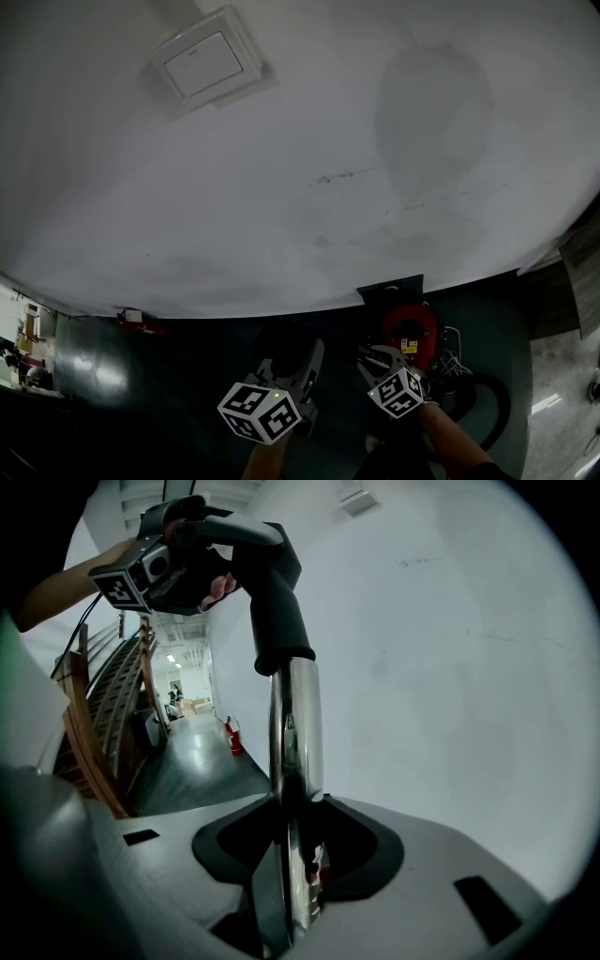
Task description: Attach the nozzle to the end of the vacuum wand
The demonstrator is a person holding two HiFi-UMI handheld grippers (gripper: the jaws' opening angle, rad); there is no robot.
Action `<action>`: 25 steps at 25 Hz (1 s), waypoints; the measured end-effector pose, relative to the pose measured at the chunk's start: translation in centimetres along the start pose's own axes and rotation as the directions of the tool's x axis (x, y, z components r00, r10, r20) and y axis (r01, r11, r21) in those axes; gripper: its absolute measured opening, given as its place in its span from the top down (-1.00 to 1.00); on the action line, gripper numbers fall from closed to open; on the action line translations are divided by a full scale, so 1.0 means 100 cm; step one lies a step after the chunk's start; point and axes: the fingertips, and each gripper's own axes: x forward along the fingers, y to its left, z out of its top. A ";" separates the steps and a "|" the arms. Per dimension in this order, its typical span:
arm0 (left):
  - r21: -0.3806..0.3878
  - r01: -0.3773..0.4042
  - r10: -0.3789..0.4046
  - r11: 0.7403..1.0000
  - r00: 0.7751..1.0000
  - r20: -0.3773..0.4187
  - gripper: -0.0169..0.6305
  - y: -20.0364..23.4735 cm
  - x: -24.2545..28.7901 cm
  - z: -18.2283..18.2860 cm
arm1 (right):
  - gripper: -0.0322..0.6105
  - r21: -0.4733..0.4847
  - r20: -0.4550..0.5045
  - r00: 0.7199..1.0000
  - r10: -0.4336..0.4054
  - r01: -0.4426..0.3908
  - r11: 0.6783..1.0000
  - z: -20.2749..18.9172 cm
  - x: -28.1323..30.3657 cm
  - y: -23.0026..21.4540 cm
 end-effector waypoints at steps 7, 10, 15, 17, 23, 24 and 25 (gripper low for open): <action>-0.006 0.000 0.000 1.000 1.000 -0.016 0.69 -0.002 0.005 -0.002 | 0.41 -0.015 0.012 1.000 0.004 -0.004 1.000 0.000 -0.004 0.004; -0.011 0.001 -0.001 1.000 1.000 -0.022 0.69 -0.001 0.004 -0.004 | 0.42 -0.024 0.009 1.000 0.010 -0.010 1.000 -0.001 -0.005 0.006; -0.022 0.020 -0.022 1.000 0.998 -0.054 0.69 0.001 0.007 -0.004 | 0.42 -0.049 0.009 1.000 0.009 -0.008 0.999 -0.001 -0.006 0.011; -0.035 0.024 -0.026 0.999 0.998 -0.064 0.70 0.004 0.008 -0.004 | 0.42 -0.058 0.006 1.000 0.011 -0.010 0.998 -0.002 -0.006 0.014; -0.018 0.026 -0.027 1.000 0.998 -0.064 0.70 0.001 0.009 -0.002 | 0.42 -0.056 0.006 1.000 -0.012 0.013 0.998 -0.001 -0.005 0.011; -0.005 0.022 -0.022 1.000 0.998 -0.060 0.70 -0.001 0.008 -0.003 | 0.42 -0.057 0.004 1.000 -0.012 0.012 0.998 -0.001 -0.005 0.010; 0.007 0.020 -0.019 1.000 0.998 -0.059 0.70 -0.003 0.007 -0.003 | 0.42 -0.059 0.003 1.000 -0.011 0.011 0.998 -0.001 -0.004 0.011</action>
